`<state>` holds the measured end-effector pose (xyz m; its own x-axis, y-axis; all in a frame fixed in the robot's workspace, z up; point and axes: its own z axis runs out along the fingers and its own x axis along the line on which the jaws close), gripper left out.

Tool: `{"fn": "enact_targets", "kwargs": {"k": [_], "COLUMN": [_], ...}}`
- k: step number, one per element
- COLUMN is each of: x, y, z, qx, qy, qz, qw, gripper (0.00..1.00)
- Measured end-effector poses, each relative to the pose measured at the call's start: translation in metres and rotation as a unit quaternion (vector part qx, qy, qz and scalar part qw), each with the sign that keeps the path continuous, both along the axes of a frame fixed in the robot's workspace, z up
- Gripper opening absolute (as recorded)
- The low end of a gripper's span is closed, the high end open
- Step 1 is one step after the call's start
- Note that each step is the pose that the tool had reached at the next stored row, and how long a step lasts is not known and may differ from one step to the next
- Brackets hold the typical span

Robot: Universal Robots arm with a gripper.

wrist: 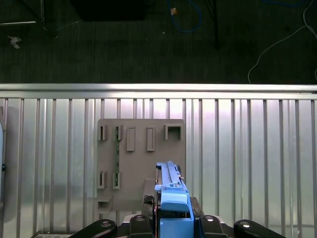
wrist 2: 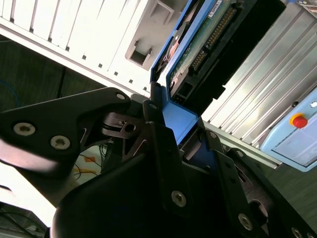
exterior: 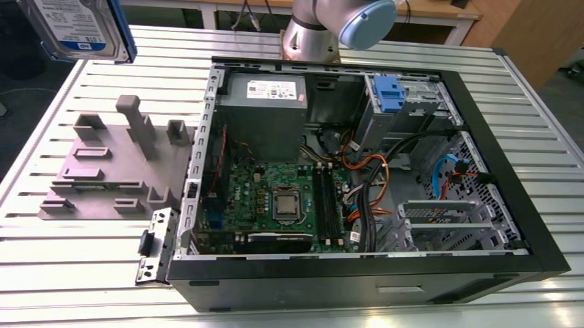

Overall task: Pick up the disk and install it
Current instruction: 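Pick up the disk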

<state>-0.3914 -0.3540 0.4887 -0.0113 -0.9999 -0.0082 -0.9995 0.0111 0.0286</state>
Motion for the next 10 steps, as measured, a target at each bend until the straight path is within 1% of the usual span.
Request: {"fn": "enact_targets", "kwargs": {"k": [10], "x": [0.0049], "y": [0.0000], "z": [0.0000], "qx": [0.0000], "qy": [0.0000], "qz": [0.000], "qw": [1.00000], "gripper": [0.36]}}
